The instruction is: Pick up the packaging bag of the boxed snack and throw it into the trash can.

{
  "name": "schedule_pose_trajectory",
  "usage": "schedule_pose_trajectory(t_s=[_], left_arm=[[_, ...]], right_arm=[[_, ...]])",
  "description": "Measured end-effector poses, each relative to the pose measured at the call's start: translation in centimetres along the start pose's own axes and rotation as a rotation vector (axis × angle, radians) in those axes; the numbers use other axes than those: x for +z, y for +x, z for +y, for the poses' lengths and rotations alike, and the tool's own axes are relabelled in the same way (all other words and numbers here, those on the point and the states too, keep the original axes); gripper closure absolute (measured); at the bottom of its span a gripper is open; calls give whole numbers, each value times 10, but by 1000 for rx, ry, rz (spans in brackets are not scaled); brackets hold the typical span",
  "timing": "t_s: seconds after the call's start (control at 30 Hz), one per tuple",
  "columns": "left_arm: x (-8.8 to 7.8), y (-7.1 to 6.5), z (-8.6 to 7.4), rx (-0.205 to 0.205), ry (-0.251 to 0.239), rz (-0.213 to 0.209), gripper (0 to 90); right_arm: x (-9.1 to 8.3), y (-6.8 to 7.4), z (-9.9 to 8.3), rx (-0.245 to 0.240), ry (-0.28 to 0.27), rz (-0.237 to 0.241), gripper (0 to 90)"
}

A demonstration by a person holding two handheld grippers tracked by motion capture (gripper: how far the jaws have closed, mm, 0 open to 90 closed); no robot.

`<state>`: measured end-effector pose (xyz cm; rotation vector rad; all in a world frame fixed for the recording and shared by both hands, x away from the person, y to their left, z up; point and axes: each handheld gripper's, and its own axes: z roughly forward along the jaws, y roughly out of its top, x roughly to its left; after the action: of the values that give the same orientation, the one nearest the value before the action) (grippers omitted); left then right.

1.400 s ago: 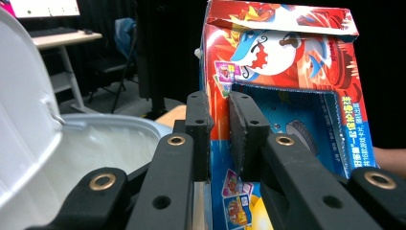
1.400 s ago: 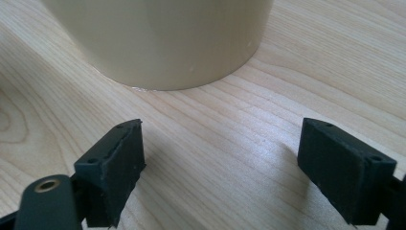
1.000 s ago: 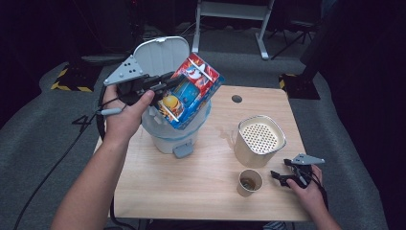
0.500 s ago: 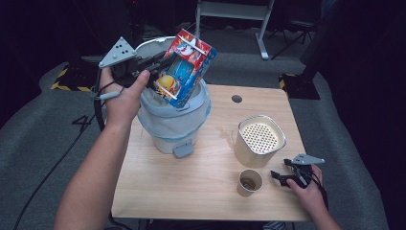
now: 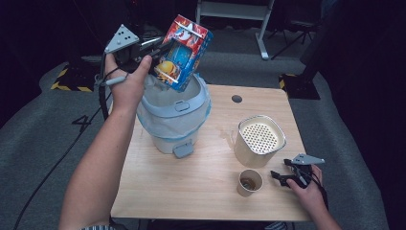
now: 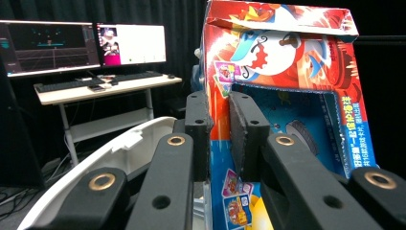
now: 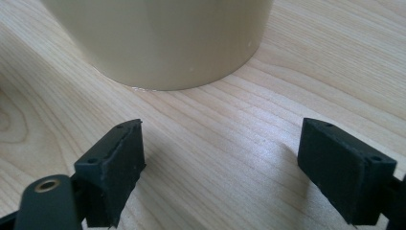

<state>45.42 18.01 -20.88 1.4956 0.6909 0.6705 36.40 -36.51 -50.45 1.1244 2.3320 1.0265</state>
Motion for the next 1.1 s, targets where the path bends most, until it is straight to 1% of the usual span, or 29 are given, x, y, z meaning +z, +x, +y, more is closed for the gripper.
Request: schedule_pose_trajectory(t_s=[0.1, 0.2, 0.23, 0.37, 0.43, 0.7, 0.9, 1.0, 1.07, 1.1], left_arm=[[6, 3, -2, 1, 2, 12, 790], [10, 4, -4, -5, 4, 16, 790], [11, 5, -5, -1, 7, 17, 790], [16, 3, -9, 12, 27, 25, 788], [19, 3, -11, 6, 30, 31, 789], [23, 6, -15, 21, 55, 55, 788], [23, 8, -18, 45, 61, 82, 787], [23, 8, -20, 39, 61, 82, 787], [23, 9, -21, 45, 70, 88, 785], [23, 9, -22, 44, 67, 83, 778]], right_arm=[[0, 0, 0, 1, 0, -1, 160], [0, 0, 0, 1, 0, -1, 160], [0, 0, 0, 1, 0, -1, 160], [0, 0, 0, 1, 0, -1, 160], [0, 0, 0, 1, 0, -1, 160], [0, 0, 0, 0, 0, -1, 160], [0, 0, 0, 1, 0, -1, 160], [0, 0, 0, 1, 0, -1, 160], [0, 0, 0, 1, 0, -1, 160], [0, 0, 0, 1, 0, -1, 160]])
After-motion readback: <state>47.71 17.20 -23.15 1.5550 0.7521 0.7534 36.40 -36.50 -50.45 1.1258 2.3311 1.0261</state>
